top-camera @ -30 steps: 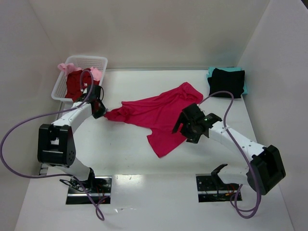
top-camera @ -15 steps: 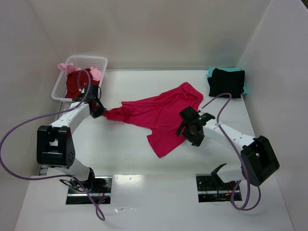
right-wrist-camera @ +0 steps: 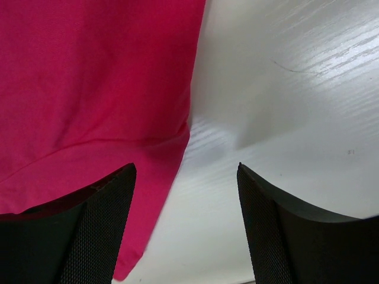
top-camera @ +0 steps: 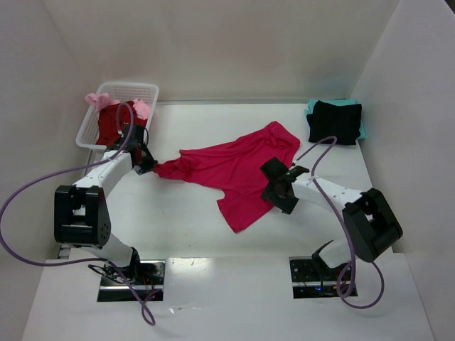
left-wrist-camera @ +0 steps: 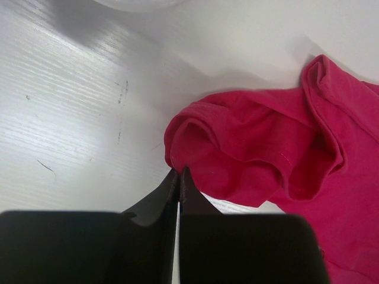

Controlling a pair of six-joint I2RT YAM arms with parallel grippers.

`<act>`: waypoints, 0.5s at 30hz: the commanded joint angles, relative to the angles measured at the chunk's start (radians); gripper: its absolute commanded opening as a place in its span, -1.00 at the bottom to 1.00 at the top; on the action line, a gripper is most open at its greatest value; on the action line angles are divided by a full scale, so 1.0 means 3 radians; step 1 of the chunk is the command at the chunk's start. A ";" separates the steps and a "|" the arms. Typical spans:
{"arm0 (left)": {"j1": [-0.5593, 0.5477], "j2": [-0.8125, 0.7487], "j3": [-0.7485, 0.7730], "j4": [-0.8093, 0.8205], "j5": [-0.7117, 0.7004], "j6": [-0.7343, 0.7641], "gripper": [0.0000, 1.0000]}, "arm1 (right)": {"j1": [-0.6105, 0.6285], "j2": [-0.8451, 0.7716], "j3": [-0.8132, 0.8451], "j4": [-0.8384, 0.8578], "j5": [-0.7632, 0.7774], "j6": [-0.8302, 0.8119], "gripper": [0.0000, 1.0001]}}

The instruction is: Fold and stack the t-shirts

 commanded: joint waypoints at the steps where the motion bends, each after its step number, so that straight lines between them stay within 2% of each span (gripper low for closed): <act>1: 0.0035 -0.0110 0.0071 -0.0029 0.0082 0.0101 -1.00 | 0.0023 0.0156 0.0079 0.0159 0.0188 0.0057 0.49; 5: 0.0065 -0.0110 0.0072 -0.0060 0.0082 0.0102 -1.00 | -0.0012 0.0192 0.0109 0.0200 0.0296 0.0057 0.49; 11: 0.0096 -0.0110 0.0072 -0.0060 0.0112 0.0132 -1.00 | -0.0048 0.0192 0.0110 0.0348 0.0372 0.0027 0.33; 15: 0.0127 -0.0110 0.0072 -0.0060 0.0143 0.0132 -1.00 | -0.0048 0.0350 0.0207 0.0379 0.0439 -0.0004 0.33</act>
